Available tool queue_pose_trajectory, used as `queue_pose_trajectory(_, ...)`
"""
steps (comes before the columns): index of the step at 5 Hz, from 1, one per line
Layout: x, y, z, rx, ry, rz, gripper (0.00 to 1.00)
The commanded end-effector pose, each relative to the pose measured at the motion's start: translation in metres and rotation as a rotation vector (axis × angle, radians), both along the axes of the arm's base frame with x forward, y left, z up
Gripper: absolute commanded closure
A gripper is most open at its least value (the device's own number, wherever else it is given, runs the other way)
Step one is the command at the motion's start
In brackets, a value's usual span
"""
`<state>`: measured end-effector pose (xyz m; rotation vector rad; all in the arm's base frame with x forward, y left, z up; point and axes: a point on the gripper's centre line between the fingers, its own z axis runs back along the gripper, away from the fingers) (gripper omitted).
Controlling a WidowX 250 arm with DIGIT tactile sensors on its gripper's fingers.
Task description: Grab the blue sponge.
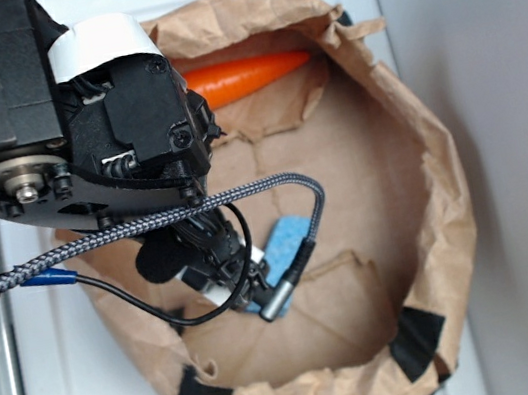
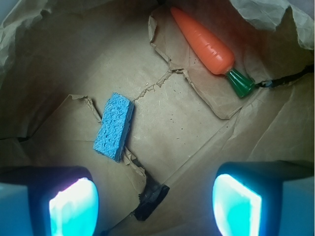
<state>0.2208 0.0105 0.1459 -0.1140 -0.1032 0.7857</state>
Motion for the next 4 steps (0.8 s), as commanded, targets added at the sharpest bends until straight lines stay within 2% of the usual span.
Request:
queue_pose_trajectory(1,0.079,-0.003,-0.046,0.021,0.008,0.107,0.0)
queue_pose_trajectory(2,0.105,-0.009,-0.077,0.022,0.026,0.121,0.0)
queue_pose_trajectory(3,0.098,-0.007,-0.089,0.022,0.036,0.088,0.0)
queue_pose_trajectory(4,0.072,0.0,-0.082,0.02,-0.008,0.022,0.0)
